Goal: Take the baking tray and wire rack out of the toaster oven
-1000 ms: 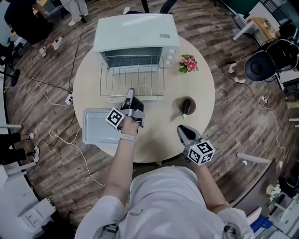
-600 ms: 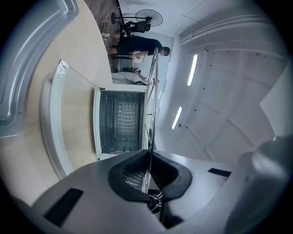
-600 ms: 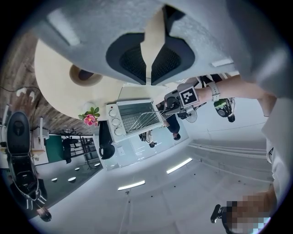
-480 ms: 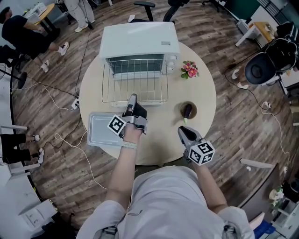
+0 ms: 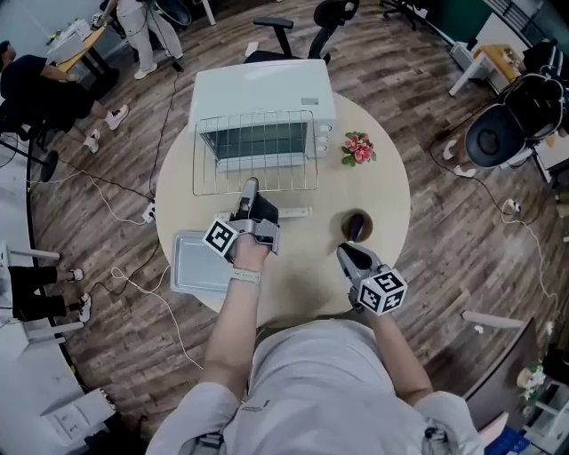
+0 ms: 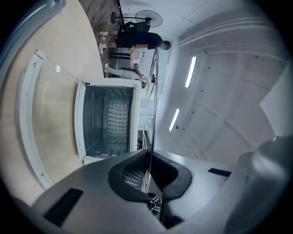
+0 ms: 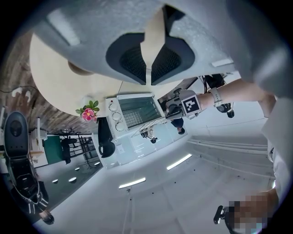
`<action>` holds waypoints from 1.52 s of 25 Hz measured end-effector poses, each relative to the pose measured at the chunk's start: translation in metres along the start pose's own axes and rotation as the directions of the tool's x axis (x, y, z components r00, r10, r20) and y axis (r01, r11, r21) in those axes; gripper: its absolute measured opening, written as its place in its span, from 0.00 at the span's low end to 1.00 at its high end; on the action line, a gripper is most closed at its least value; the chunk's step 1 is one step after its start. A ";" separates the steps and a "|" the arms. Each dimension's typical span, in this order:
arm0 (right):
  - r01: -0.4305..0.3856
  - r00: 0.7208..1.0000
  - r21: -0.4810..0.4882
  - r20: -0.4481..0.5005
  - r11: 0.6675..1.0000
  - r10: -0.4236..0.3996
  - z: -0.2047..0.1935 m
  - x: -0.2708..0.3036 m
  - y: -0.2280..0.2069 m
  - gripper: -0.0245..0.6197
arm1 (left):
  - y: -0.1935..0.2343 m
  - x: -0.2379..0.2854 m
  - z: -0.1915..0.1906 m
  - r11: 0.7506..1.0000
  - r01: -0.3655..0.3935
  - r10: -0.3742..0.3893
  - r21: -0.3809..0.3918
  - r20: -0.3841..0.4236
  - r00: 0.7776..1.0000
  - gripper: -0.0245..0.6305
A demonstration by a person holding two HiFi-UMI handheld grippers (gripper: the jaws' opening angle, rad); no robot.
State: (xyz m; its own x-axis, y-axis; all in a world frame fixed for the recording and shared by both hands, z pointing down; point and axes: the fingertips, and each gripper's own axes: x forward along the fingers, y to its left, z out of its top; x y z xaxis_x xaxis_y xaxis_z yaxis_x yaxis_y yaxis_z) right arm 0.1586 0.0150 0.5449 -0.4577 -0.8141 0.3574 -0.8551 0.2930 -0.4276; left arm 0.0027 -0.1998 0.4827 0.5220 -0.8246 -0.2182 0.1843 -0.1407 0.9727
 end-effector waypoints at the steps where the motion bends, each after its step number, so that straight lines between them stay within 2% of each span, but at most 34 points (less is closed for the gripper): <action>1: 0.001 1.000 0.003 0.001 1.000 -0.001 0.001 0.002 -0.002 0.09 | 0.001 0.004 0.001 1.000 -0.002 0.002 0.002 0.000 1.000 0.04; 23: 0.009 1.000 0.093 -0.022 0.996 -0.007 0.030 0.034 -0.055 0.09 | 0.024 0.119 0.033 0.996 -0.088 0.088 0.002 0.075 0.993 0.04; 26: 0.011 1.000 0.100 -0.024 0.995 -0.008 0.033 0.039 -0.057 0.09 | 0.029 0.134 0.042 0.994 -0.110 0.108 0.023 0.079 0.991 0.04; 30: 0.013 1.000 0.104 -0.025 0.995 -0.011 0.026 0.038 -0.057 0.09 | 0.037 0.141 0.049 0.989 -0.142 0.138 0.046 0.080 0.987 0.04; 38: 0.015 1.000 0.104 -0.025 0.994 -0.013 0.019 0.039 -0.058 0.09 | 0.041 0.148 0.052 0.987 -0.152 0.147 0.047 0.086 0.985 0.04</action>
State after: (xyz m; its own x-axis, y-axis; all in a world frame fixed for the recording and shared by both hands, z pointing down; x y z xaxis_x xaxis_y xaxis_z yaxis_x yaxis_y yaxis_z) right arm 0.1951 -0.0440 0.5678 -0.4525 -0.8052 0.3833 -0.8321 0.2266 -0.5063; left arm 0.0441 -0.3562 0.4942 0.4695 -0.8805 -0.0649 0.0636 -0.0396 0.9972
